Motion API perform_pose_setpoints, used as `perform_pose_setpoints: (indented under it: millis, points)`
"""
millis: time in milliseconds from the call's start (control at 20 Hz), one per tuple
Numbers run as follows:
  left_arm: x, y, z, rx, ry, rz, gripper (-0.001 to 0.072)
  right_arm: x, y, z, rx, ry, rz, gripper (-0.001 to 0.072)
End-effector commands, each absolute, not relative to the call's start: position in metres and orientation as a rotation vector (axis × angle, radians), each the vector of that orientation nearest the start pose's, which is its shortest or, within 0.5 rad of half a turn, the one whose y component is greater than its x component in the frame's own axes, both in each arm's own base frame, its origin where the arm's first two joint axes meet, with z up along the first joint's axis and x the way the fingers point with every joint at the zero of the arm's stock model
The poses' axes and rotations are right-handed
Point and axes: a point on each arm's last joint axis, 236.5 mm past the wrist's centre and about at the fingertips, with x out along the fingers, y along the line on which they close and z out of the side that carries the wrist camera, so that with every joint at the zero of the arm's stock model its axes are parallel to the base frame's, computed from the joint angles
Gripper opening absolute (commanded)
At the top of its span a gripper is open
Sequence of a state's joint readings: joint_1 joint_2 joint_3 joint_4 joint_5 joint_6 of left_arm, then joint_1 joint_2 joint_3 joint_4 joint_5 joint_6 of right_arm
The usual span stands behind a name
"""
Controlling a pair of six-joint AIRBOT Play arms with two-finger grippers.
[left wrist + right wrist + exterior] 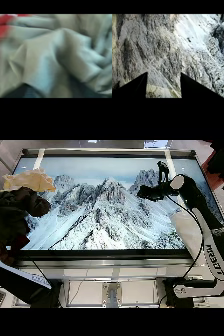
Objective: Fold the shirts.
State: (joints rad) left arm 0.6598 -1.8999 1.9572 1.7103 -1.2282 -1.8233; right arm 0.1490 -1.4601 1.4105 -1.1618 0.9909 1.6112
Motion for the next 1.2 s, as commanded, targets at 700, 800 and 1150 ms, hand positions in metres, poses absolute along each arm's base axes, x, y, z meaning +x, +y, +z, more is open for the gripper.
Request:
perform_pose_setpoints:
  millis: [700,800,1150]
  points:
    - [0.475,-0.127,0.242,-0.442,0.793,-0.920,0.0013,0.481,0.050,0.095,0.382,1.029,0.179,0.0473]
    - [0.462,-0.180,0.216,-0.354,0.881,-0.972,0.0013,0.480,0.026,0.104,0.381,1.022,0.156,0.0473]
    - [0.496,-0.268,0.153,0.023,0.838,-0.773,0.0714,0.483,0.035,0.113,0.404,0.979,0.273,0.0477]
